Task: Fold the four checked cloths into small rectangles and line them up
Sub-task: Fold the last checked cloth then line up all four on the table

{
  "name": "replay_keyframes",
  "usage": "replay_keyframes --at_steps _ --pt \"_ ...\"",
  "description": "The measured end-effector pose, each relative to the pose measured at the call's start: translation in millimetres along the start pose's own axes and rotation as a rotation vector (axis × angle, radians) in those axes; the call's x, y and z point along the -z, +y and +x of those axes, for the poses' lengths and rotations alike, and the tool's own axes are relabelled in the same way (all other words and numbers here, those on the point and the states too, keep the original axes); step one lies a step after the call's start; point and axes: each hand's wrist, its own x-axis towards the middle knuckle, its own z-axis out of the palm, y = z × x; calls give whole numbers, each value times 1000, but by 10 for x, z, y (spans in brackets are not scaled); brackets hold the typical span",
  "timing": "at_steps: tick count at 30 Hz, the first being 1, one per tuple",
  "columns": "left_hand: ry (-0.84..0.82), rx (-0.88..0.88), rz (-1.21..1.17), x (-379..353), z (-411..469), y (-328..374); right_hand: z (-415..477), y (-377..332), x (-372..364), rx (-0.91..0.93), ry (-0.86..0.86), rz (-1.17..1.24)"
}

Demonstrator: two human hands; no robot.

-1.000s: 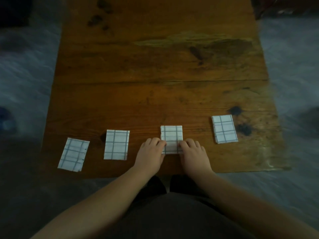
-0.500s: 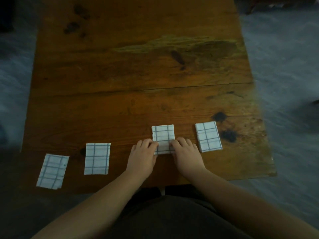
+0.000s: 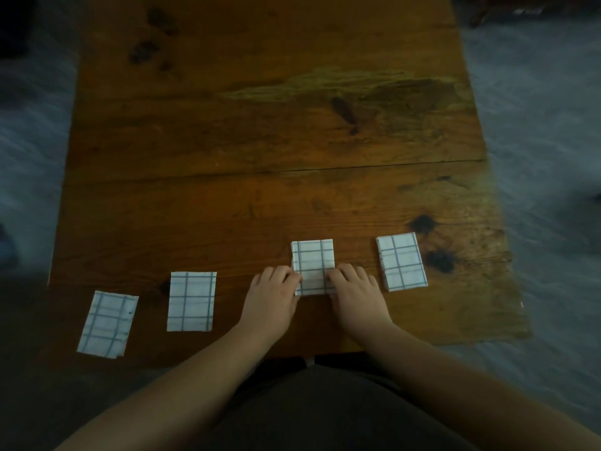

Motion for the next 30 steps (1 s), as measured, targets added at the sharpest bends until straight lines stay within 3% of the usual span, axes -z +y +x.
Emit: replay_keyframes --at_steps 19,30 --pt "-3 -48 -44 102 -61 -139 -57 -170 87 -55 27 16" --pt "123 205 -120 348 -447 -668 24 -851 34 233 -62 -7"
